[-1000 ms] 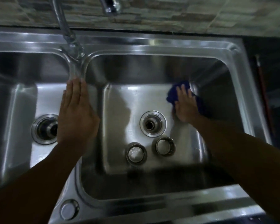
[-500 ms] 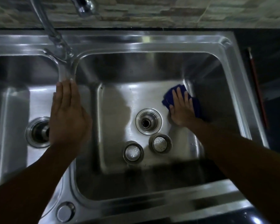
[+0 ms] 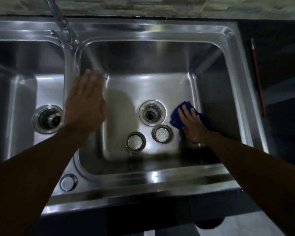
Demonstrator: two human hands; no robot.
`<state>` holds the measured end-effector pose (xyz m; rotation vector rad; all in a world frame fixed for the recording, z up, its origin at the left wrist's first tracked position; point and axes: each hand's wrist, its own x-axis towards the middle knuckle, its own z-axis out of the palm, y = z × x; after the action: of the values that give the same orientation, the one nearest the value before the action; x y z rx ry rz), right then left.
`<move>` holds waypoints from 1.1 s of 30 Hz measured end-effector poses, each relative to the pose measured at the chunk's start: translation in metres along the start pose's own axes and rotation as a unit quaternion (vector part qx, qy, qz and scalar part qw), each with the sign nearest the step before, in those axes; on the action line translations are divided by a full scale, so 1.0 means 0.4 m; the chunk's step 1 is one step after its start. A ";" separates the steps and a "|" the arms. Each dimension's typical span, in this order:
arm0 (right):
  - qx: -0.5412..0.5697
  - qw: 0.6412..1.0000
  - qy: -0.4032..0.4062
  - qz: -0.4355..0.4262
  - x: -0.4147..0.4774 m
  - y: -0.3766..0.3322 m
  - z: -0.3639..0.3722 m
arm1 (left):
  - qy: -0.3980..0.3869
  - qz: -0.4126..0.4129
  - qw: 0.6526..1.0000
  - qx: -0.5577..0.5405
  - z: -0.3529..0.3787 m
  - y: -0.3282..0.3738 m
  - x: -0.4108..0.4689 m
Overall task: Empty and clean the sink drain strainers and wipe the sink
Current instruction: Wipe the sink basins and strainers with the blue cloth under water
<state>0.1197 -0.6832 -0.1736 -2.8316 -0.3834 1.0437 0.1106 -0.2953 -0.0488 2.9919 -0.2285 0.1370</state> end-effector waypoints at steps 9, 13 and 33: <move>-0.068 0.971 -0.226 -0.034 -0.106 -0.014 -0.018 | -0.265 0.106 0.956 -0.065 0.175 0.360 -0.040; -0.098 0.954 -0.273 -0.072 -0.120 -0.010 -0.026 | -0.323 0.077 0.942 -0.057 0.242 0.405 -0.029; -0.179 0.926 -0.197 -0.267 -0.048 -0.021 -0.024 | -0.209 -0.037 0.944 -0.253 0.288 0.397 0.250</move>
<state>0.1100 -0.6801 -0.1527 -2.5013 -1.4189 1.5128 0.1933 -0.4816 -0.1316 2.4745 -0.1607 -0.4945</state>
